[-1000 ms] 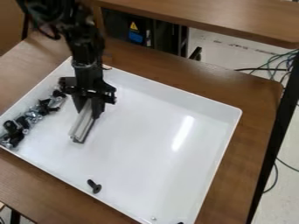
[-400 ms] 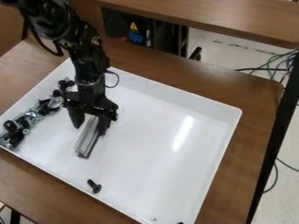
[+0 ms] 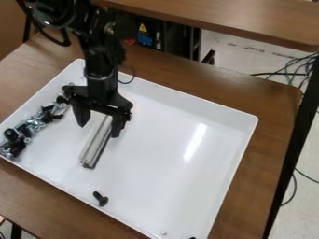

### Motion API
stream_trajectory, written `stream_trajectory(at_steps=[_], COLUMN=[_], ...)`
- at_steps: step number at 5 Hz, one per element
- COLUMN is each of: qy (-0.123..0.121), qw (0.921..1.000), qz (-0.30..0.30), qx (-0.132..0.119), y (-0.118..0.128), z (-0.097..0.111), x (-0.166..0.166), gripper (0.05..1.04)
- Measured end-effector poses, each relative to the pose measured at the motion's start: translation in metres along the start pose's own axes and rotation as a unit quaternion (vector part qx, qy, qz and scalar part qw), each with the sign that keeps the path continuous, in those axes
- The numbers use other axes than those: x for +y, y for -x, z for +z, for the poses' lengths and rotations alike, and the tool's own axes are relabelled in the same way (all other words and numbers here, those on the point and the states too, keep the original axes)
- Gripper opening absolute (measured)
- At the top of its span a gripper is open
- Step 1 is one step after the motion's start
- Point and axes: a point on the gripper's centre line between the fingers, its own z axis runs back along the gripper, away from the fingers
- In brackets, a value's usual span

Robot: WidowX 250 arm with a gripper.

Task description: Sweep into pile

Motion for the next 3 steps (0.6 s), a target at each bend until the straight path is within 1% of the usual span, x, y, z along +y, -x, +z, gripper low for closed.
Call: stream_trajectory(at_steps=[1, 2, 3], qy=[-0.029, -0.045, -0.022], qw=[0.9992, 0.996, 0.9916], qz=[-0.018, -0.066, -0.121], qx=[-0.023, -0.041, -0.04], y=[0.004, 0.009, 0.017], z=[0.02, 0.028, 0.03], x=[-0.015, -0.047, -0.08], gripper=[0.997, 0.999, 0.999])
